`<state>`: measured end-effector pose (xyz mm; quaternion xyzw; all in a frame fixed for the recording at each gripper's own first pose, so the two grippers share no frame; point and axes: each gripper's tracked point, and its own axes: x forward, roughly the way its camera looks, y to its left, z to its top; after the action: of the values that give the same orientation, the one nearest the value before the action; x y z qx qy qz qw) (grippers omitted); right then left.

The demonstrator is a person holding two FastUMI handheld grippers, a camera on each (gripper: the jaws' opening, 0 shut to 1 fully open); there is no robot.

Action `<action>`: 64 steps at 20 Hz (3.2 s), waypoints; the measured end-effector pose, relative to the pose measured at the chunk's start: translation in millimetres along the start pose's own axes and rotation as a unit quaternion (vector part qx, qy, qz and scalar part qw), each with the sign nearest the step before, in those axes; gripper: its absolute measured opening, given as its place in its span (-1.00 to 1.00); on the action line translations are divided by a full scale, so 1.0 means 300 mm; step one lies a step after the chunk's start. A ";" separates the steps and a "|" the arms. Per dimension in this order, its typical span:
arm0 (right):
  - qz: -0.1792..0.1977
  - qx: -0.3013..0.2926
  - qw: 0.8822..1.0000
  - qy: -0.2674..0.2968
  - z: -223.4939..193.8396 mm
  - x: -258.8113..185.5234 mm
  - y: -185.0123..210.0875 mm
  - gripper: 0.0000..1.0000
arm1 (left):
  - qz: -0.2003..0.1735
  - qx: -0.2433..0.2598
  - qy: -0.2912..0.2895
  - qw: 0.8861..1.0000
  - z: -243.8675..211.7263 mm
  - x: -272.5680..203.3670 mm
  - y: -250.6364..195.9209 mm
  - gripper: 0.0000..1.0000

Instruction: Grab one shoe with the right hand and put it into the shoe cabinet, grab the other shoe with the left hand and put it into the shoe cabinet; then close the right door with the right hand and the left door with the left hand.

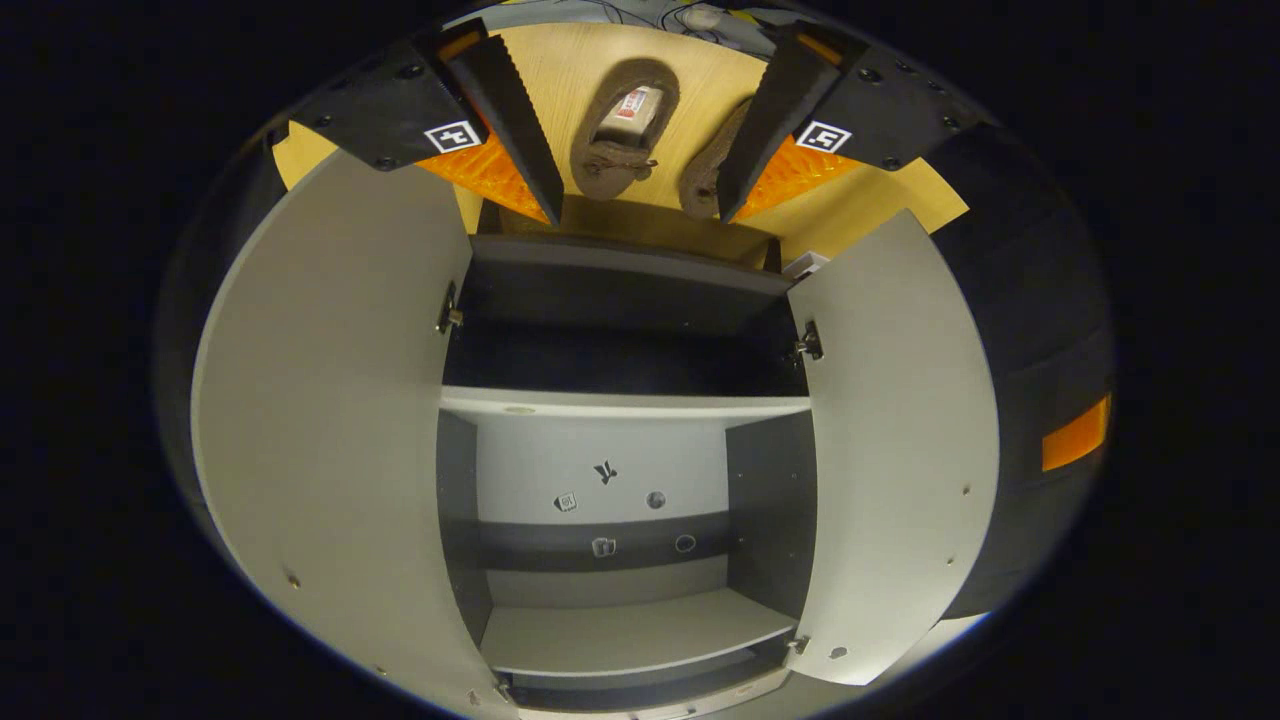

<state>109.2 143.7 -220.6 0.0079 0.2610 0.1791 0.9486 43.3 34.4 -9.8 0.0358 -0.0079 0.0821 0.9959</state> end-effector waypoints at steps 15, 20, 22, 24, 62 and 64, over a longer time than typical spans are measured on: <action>0.026 0.000 0.986 0.163 -0.347 0.265 0.070 0.86 | 0.048 0.016 0.025 0.998 -0.075 0.092 0.174 0.86; 0.028 -0.007 0.978 0.208 -0.450 0.315 0.089 0.92 | 0.064 0.018 0.030 0.997 -0.092 0.093 0.221 1.00; 0.024 -0.008 0.974 0.225 -0.481 0.329 0.091 0.74 | 0.068 0.018 0.031 0.997 -0.097 0.091 0.237 1.00; 0.015 -0.009 0.970 0.244 -0.521 0.351 0.084 0.58 | 0.071 0.020 0.032 0.997 -0.096 0.093 0.246 1.00; -0.026 -0.021 0.996 0.088 0.103 0.107 -0.068 -0.94 | -0.024 0.000 -0.015 1.000 0.022 0.044 -0.004 1.00; -0.028 -0.023 0.997 0.071 0.172 0.094 -0.074 -0.95 | -0.031 -0.002 -0.016 0.999 0.021 0.051 -0.020 1.00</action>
<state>164.8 136.5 -192.4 -0.0337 0.3237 0.1588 0.9321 59.3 30.4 -3.8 0.0352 -0.0227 0.0503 0.9979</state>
